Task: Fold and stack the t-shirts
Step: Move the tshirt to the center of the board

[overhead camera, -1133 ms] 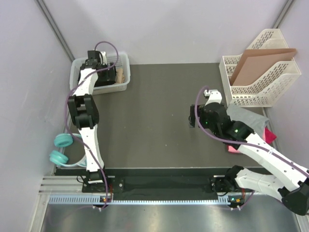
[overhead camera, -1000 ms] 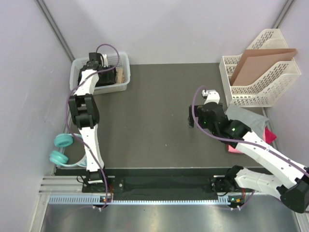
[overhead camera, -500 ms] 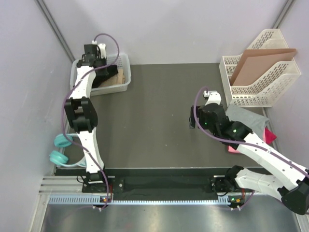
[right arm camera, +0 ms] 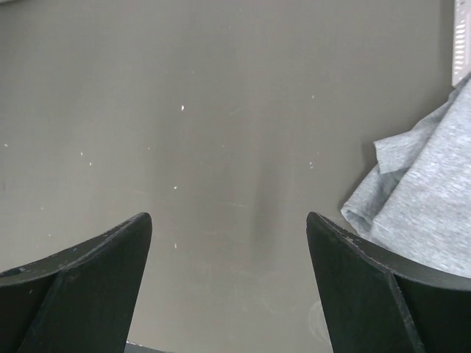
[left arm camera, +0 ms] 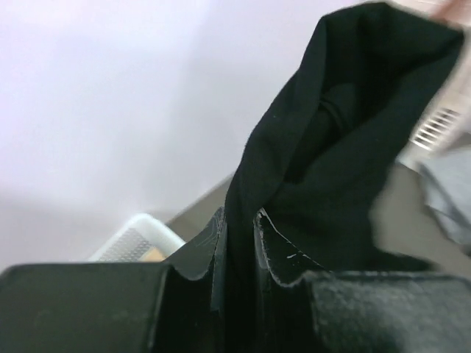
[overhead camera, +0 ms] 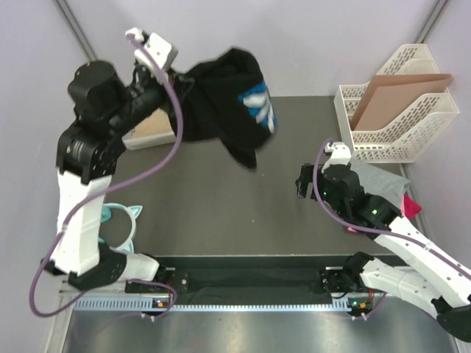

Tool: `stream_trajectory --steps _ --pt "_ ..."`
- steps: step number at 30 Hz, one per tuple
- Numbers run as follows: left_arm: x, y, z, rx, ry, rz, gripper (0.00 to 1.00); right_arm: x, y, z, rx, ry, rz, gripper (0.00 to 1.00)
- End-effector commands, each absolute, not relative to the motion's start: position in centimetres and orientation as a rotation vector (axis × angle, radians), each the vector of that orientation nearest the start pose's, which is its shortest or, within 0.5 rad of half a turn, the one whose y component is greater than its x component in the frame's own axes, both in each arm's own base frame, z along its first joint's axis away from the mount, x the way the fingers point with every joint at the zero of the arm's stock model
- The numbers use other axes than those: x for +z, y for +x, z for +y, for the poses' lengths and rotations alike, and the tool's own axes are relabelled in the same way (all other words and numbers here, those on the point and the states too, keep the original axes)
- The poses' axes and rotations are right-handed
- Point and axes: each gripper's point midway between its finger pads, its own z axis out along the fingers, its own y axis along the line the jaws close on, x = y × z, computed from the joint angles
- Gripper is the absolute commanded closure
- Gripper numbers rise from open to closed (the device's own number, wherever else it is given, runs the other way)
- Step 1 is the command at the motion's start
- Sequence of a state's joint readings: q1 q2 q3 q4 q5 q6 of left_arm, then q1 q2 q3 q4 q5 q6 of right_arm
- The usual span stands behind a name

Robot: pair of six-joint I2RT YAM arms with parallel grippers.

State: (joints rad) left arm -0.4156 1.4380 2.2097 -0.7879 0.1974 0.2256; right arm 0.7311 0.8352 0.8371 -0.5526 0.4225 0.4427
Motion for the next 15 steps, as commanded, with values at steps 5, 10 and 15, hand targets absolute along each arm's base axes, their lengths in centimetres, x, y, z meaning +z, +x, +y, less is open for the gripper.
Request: stream_trajectory --steps 5,10,15 --pt "31.7 25.5 -21.3 -0.671 1.011 2.033 1.0 23.4 23.1 12.4 0.273 0.009 2.012 0.15" --pt "21.7 22.2 -22.2 -0.7 1.157 2.242 1.0 23.1 22.8 12.2 0.269 0.022 2.023 0.16" --pt "19.8 21.7 -23.5 -0.711 1.205 2.268 1.0 23.1 22.8 12.4 0.284 0.029 2.024 0.17"
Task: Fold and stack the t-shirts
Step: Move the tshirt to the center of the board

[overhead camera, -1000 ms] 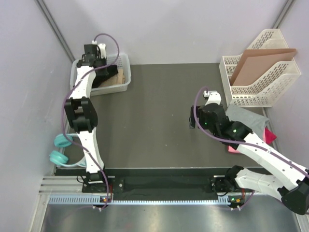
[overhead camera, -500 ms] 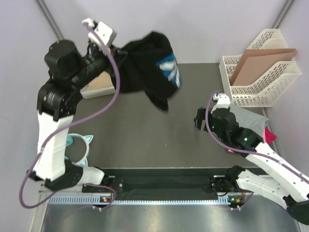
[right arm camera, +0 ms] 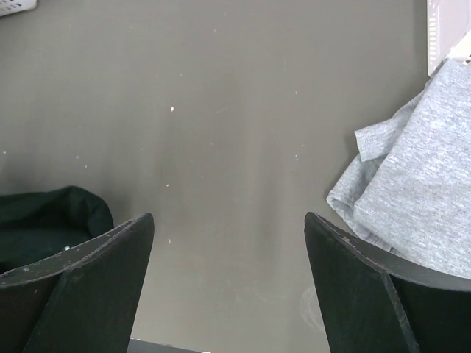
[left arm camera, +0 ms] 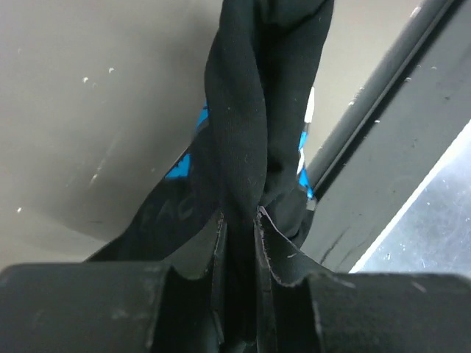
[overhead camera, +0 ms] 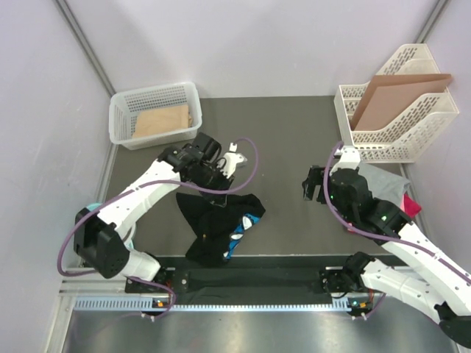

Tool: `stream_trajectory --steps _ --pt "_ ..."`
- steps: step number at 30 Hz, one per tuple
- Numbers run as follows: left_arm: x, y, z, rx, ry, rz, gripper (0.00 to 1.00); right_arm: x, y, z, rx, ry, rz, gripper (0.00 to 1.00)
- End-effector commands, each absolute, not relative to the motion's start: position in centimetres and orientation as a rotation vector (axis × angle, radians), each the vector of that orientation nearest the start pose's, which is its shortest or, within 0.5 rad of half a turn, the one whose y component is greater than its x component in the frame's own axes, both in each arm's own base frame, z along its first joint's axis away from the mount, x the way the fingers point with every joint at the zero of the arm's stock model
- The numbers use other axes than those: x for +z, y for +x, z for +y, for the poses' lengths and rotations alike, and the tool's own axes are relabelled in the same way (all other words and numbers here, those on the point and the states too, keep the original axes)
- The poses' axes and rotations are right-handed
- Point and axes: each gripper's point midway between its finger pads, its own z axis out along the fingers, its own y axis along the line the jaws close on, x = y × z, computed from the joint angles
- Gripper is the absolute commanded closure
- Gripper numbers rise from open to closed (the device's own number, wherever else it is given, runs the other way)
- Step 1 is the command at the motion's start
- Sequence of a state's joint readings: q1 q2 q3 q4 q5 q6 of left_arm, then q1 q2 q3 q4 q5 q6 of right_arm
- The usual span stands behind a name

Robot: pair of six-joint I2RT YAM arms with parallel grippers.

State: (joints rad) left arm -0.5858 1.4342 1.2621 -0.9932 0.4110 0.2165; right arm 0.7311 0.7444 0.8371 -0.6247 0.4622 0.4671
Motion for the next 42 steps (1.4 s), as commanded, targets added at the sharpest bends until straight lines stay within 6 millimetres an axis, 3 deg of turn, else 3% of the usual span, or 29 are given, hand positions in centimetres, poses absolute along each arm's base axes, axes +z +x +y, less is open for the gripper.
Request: stream_trajectory --steps 1,4,9,13,14,15,16,17,20,23,29,33,35,37,42 --pt "20.1 21.8 -23.9 -0.711 1.212 2.252 1.0 23.0 22.8 12.6 0.291 0.021 2.027 0.18" --pt "20.6 23.2 -25.1 -0.719 1.17 2.239 1.0 22.7 22.5 14.2 0.366 -0.037 2.051 0.18" --pt "21.6 28.2 -26.1 -0.586 1.001 2.244 0.94 21.3 21.1 18.7 0.526 -0.195 2.114 0.09" --pt "19.7 34.0 -23.8 -0.329 0.779 2.298 0.83 20.4 17.7 24.8 0.644 -0.411 2.137 0.04" --pt "18.0 34.5 -23.6 -0.312 0.76 2.35 0.78 20.3 17.2 25.8 0.651 -0.446 2.142 0.03" --pt "17.3 35.1 -22.9 -0.308 0.741 2.381 0.53 20.1 16.6 26.9 0.66 -0.477 2.147 0.02" --pt "16.4 35.2 -22.7 -0.311 0.733 2.41 0.45 19.7 15.8 28.8 0.655 -0.537 2.159 0.02" --pt "14.7 35.1 -22.7 -0.324 0.727 2.464 0.41 19.3 15.3 29.8 0.654 -0.565 2.167 0.01" --pt "12.2 34.6 -21.9 -0.332 0.719 2.562 0.35 18.3 14.1 33.2 0.668 -0.648 2.174 0.0" --pt "11.7 34.5 -21.1 -0.348 0.698 2.586 0.27 17.0 13.8 35.6 0.671 -0.699 2.183 0.0" --pt "14.6 36.4 -17.9 -0.409 0.575 2.532 0.25 15.7 16.2 38.1 0.543 -0.746 2.134 0.01" --pt "16.9 38.1 -13.5 -0.42 0.449 2.502 0.24 15.1 17.8 40.5 0.476 -0.812 2.108 0.02" --pt "18.0 38.2 -12.3 -0.452 0.426 2.472 0.23 14.4 18.9 42.0 0.438 -0.818 2.11 0.04" --pt "18.4 38.0 -10.5 -0.447 0.405 2.457 0.23 13.6 20.5 42.8 0.396 -0.803 2.119 0.05" --pt "16.1 36.6 -9.6 -0.423 0.425 2.489 0.23 12.1 25.1 42.9 0.365 -0.693 2.168 0.13"
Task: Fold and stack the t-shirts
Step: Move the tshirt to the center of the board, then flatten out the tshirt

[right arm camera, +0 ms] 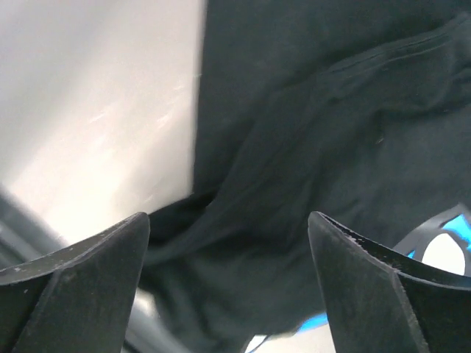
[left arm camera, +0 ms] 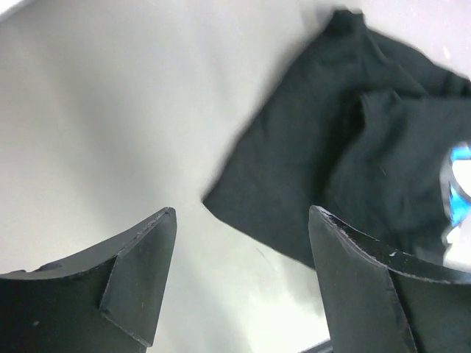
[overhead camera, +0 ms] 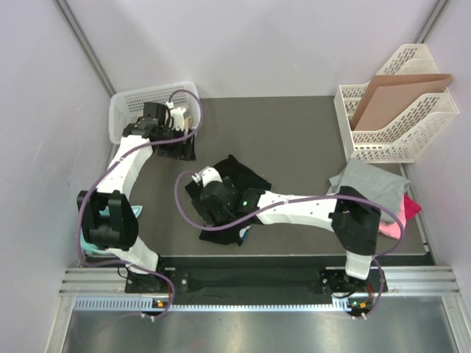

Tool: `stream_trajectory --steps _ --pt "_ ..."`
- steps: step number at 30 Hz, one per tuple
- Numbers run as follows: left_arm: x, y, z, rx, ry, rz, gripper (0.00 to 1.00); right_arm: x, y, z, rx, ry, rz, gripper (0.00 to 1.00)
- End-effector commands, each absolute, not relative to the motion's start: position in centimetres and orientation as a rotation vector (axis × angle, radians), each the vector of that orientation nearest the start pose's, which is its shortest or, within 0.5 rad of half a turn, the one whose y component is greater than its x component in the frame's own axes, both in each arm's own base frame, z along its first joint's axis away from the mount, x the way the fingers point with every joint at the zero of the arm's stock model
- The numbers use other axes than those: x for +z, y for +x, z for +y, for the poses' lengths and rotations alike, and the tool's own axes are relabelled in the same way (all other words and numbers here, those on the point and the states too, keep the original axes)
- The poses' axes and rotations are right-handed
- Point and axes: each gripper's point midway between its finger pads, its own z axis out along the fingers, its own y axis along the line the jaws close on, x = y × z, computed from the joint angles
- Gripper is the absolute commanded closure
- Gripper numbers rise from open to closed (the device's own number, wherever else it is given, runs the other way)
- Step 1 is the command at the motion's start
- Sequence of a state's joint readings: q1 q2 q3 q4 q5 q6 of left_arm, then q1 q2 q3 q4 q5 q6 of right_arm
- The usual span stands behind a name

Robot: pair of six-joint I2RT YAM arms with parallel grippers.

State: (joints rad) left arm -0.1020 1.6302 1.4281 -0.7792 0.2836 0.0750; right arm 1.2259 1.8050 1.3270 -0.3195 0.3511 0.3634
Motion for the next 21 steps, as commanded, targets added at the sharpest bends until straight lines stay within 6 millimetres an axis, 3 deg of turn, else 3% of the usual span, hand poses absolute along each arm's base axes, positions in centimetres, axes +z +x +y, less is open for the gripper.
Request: stream_trajectory --steps 1,5,9,15,21 --pt "15.5 36.2 -9.5 -0.42 0.425 2.503 0.23 11.7 25.7 42.8 0.357 -0.683 2.182 0.14" --pt "14.8 35.7 -9.1 -0.438 0.426 2.515 0.24 10.2 29.0 42.1 0.277 -0.634 2.225 0.19" --pt "14.3 35.0 -8.9 -0.44 0.439 2.526 0.25 9.5 31.4 43.3 0.258 -0.632 2.239 0.21" --pt "14.0 34.7 -7.9 -0.392 0.436 2.521 0.25 9.4 30.6 45.3 0.299 -0.692 2.265 0.21" --pt "13.9 35.2 -7.9 -0.393 0.404 2.524 0.26 8.1 28.9 44.9 0.264 -0.715 2.316 0.22"
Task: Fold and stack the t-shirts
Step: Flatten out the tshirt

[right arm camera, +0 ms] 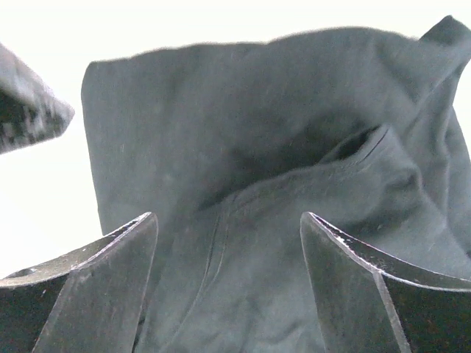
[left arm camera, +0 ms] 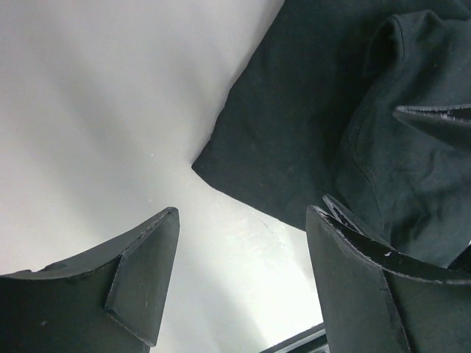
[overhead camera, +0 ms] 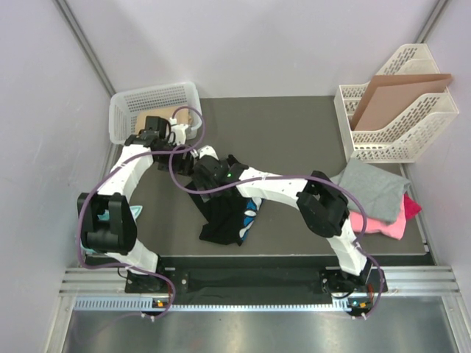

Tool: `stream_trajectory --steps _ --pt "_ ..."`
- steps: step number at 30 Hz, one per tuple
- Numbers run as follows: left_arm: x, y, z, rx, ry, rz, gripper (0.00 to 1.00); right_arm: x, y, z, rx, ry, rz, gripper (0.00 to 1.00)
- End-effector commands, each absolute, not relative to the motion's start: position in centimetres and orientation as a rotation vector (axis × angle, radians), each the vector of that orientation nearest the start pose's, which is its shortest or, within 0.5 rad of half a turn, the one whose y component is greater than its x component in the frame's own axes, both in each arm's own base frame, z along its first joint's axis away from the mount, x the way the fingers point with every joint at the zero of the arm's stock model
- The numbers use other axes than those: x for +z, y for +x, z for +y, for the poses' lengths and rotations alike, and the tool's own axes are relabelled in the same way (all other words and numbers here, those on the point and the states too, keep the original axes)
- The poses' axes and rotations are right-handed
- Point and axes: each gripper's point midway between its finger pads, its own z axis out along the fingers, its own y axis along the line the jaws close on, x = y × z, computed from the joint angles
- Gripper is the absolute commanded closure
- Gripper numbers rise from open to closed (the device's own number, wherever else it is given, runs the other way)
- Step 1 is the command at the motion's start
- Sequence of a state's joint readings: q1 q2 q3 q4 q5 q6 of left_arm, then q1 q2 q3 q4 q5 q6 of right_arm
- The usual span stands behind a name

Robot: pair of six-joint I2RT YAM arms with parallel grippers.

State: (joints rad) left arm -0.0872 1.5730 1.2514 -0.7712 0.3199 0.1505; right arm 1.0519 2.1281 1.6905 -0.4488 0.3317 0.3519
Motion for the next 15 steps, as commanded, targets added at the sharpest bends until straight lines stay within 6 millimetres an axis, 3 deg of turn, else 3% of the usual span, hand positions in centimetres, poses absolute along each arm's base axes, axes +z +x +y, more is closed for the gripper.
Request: stream_trajectory --steps 1,6,9,12,13,15 --pt "13.9 35.3 -7.9 -0.392 0.4 2.525 0.26 7.9 28.6 44.7 0.26 -0.717 2.323 0.22" --pt "14.8 35.5 -7.7 -0.376 0.387 2.504 0.26 5.9 28.0 43.7 0.225 -0.716 2.369 0.26" --pt "15.3 35.5 -7.6 -0.367 0.38 2.492 0.26 5.1 28.0 43.4 0.202 -0.72 2.384 0.34" --pt "15.6 35.4 -7.3 -0.35 0.377 2.483 0.26 5.1 28.3 42.9 0.164 -0.701 2.389 0.58" --pt "15.6 35.5 -7.1 -0.343 0.371 2.482 0.26 5.2 28.3 42.5 0.147 -0.694 2.394 0.72" --pt "15.9 35.6 -6.9 -0.327 0.366 2.475 0.26 6.3 28.9 41.6 0.121 -0.661 2.38 0.87"
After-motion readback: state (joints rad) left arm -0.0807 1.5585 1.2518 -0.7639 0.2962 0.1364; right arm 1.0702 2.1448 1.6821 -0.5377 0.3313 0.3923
